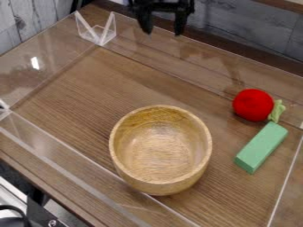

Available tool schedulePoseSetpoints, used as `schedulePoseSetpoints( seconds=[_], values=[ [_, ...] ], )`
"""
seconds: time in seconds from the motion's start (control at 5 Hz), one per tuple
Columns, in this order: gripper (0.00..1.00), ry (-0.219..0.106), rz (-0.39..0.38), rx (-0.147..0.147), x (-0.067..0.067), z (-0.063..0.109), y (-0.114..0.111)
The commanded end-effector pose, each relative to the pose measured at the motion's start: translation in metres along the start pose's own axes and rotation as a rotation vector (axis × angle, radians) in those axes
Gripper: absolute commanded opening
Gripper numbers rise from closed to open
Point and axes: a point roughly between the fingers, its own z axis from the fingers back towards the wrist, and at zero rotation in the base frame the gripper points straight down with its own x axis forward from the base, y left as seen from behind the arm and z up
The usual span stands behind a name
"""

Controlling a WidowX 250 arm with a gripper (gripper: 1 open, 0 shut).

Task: Remove the green stick from the brown bowl and put it on the table

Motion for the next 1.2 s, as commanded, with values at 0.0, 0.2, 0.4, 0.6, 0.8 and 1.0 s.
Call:
schedulePoseSetpoints(
  seconds=[0.0, 0.2, 0.4, 0.6, 0.8, 1.0],
  values=[
    [1.00, -0.078, -0.052, -0.020, 0.010, 0.024, -0.006],
    [1.00, -0.061, -0.110, -0.022, 0.003, 0.018, -0.011],
    [1.00, -0.057, -0.084, -0.009, -0.002, 0.009, -0.018],
    [1.00, -0.066, -0.038, 0.000, -0.001, 0.009, -0.015],
    [1.00, -0.061, -0.073, -0.015, 0.003, 0.012, -0.006],
    [1.00, -0.061, -0.112, -0.028, 0.010, 0.015, 0.000]
  ],
)
